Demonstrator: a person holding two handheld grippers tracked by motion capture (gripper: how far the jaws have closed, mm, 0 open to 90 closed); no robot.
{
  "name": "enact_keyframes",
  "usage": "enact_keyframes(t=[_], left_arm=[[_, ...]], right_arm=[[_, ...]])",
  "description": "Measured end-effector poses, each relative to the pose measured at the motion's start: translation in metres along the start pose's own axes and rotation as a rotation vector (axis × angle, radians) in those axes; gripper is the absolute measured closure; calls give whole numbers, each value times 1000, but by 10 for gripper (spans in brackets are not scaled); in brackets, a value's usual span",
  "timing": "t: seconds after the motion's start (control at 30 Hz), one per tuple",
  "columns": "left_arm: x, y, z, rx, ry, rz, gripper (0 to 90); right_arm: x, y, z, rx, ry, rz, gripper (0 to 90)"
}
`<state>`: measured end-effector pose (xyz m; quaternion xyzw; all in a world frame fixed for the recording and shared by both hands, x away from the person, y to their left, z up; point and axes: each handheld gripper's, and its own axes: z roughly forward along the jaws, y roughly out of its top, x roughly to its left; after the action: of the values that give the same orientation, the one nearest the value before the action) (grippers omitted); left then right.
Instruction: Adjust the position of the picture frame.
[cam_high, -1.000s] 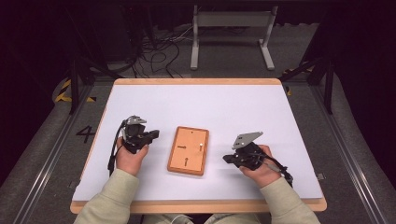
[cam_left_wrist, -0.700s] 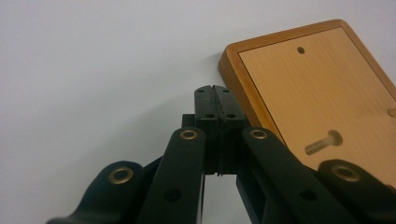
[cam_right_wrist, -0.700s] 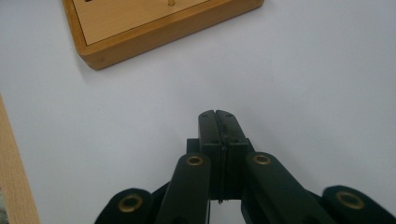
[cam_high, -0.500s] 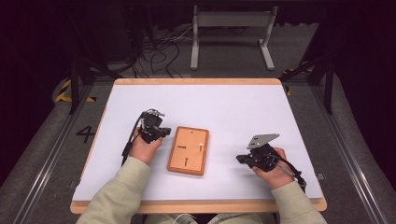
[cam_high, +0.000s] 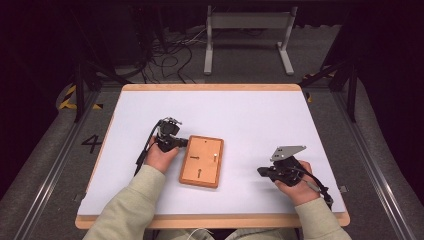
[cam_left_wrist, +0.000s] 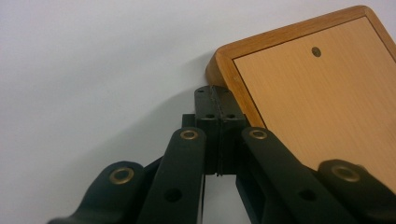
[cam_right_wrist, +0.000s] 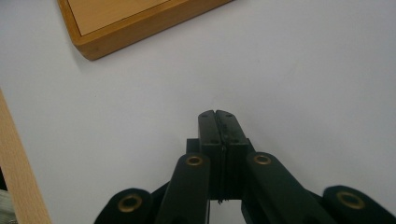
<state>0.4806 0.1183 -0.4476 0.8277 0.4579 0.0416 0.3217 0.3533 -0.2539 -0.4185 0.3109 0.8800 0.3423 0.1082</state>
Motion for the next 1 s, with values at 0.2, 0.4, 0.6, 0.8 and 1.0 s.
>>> enact_keyframes(t=[0.2, 0.4, 0.6, 0.8, 1.0], left_arm=[[-6, 3, 6, -8, -18, 33, 900], [-25, 12, 13, -2, -44, 111, 900], [-35, 15, 20, 1, -77, 132, 900], [-61, 18, 28, 26, -114, 194, 900], [-75, 17, 29, 25, -95, 250, 900]], right_arm=[[0, -3, -2, 1, -3, 8, 900], [1, -7, -5, 3, -6, 16, 900], [0, -11, -8, 1, -13, 26, 900], [0, -15, -13, -2, -21, 37, 900], [0, -16, -13, 0, -22, 39, 900]])
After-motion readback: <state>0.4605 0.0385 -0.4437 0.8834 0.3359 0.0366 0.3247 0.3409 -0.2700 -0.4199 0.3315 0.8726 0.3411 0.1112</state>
